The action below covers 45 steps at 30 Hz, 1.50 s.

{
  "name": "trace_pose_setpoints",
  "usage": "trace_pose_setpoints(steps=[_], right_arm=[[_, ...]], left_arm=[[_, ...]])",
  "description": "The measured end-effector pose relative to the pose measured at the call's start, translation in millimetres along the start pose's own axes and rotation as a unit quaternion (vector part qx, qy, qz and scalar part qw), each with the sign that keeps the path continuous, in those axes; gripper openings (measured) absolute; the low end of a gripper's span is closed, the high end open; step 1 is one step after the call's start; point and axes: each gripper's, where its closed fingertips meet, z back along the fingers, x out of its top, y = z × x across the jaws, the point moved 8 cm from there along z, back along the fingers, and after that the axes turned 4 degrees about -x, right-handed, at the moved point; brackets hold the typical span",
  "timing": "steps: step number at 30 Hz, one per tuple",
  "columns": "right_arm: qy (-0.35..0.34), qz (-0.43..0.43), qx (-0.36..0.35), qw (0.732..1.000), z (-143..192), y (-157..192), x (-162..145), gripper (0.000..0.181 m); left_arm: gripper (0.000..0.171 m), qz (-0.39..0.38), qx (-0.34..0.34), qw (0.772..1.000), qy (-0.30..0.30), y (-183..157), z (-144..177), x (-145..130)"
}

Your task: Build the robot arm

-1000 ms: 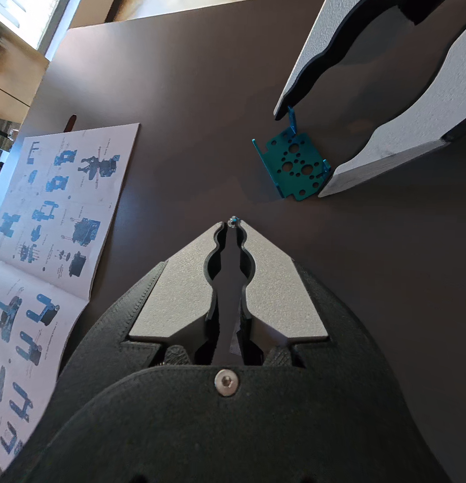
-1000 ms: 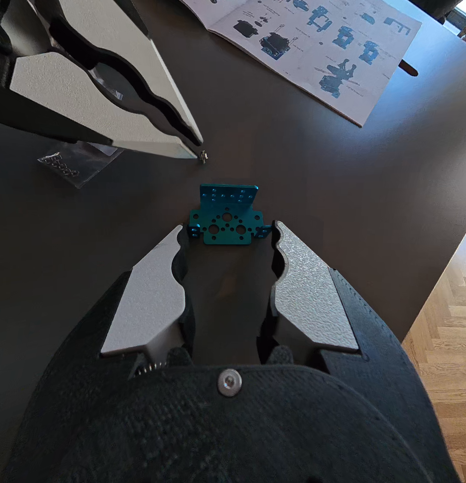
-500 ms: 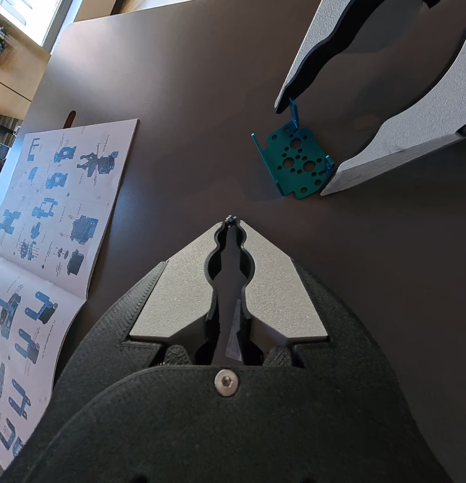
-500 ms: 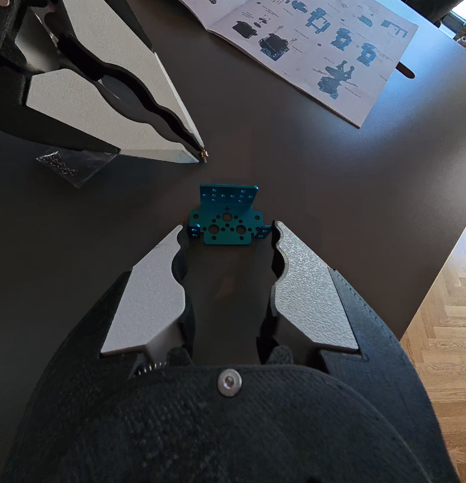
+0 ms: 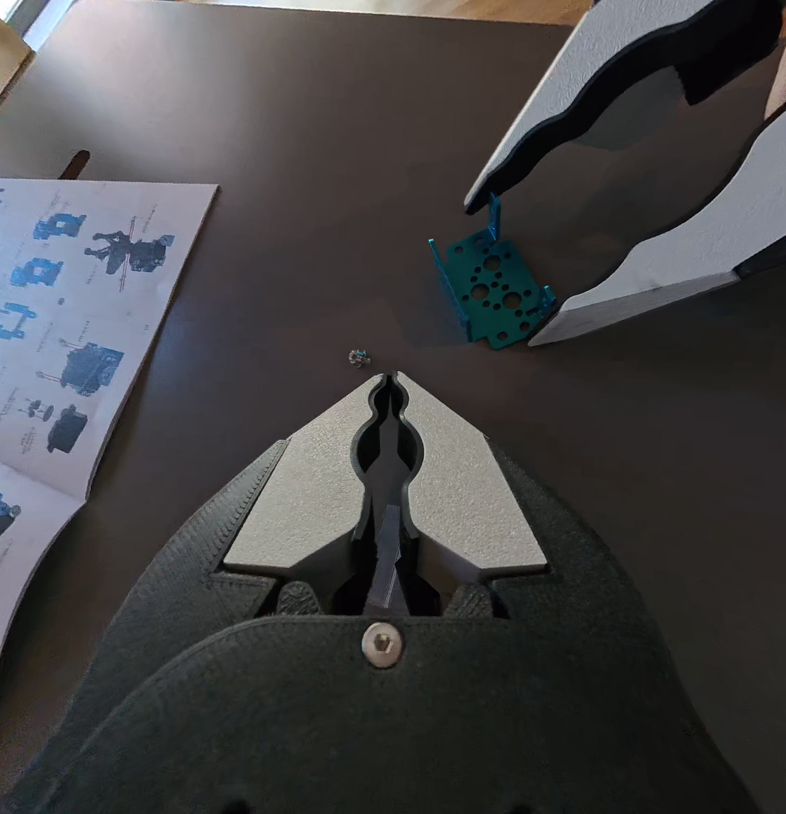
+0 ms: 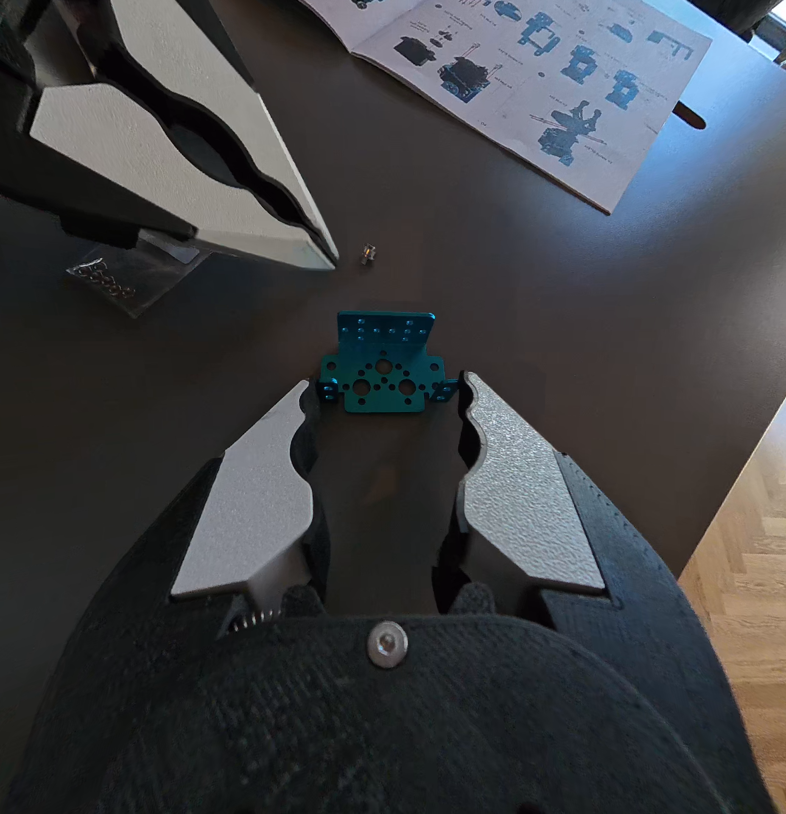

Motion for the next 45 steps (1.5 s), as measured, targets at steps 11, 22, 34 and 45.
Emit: trace_pose_setpoints(steps=[11,22,34,45], right_arm=[[0.001,-0.001,0.002,1.000,-0.6,-0.3,0.0,0.064],[0.000,0.001,0.001,1.000,-0.5,-0.1,0.1,0.064],[0.000,0.004,0.001,1.000,-0.2,0.3,0.0,0.064],[0.000,0.004,0.001,1.000,-0.3,0.4,0.0,0.064]], left_arm=[[0.009,0.053,-0.033,0.998,-0.010,16.7,9.0,1.1],[0.018,-0.003,0.017,1.000,-0.002,10.3,2.3,3.1],[0.012,0.031,0.058,0.998,-0.011,-0.6,3.6,7.8],[0.014,0.040,0.054,0.998,0.002,-3.4,-3.1,4.1]])
